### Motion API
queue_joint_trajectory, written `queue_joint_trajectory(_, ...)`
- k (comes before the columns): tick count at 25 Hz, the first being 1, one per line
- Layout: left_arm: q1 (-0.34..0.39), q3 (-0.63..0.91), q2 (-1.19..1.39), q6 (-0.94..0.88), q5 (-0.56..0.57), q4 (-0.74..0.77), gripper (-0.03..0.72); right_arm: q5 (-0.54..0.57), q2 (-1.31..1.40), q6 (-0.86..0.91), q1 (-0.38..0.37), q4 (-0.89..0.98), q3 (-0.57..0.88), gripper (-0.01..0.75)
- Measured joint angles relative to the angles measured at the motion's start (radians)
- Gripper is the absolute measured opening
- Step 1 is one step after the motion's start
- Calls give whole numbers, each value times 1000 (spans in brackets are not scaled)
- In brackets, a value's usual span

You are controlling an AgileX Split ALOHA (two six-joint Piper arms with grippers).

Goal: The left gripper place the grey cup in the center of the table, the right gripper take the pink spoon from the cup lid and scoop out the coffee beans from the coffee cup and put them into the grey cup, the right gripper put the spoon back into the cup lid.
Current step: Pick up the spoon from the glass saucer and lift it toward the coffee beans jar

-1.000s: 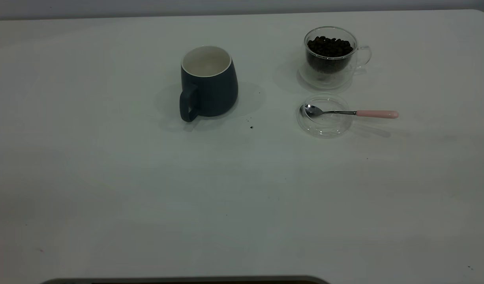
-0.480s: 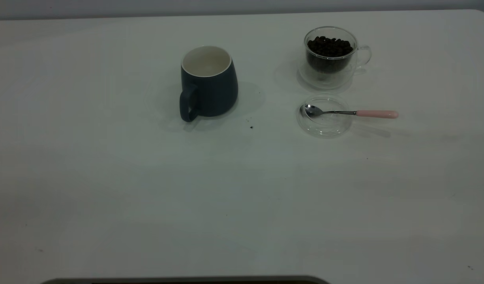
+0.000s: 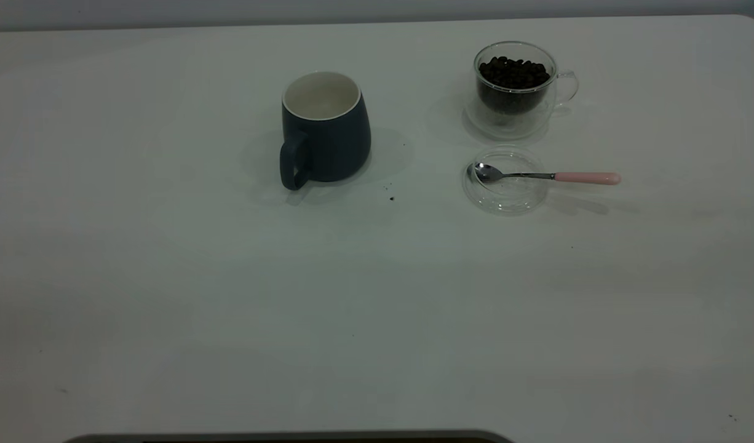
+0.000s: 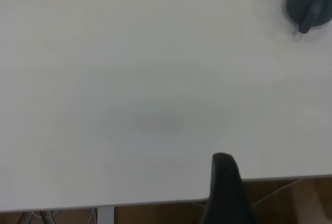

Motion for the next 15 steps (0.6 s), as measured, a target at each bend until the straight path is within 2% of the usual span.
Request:
queue_joint_trajectory(6,0,0,0,0,0,0,565,-98,156,16,0,72,-23,585)
queue_joint_trajectory(15,0,0,0,0,0,0,565,-152,770,-112,0,147,-234,598)
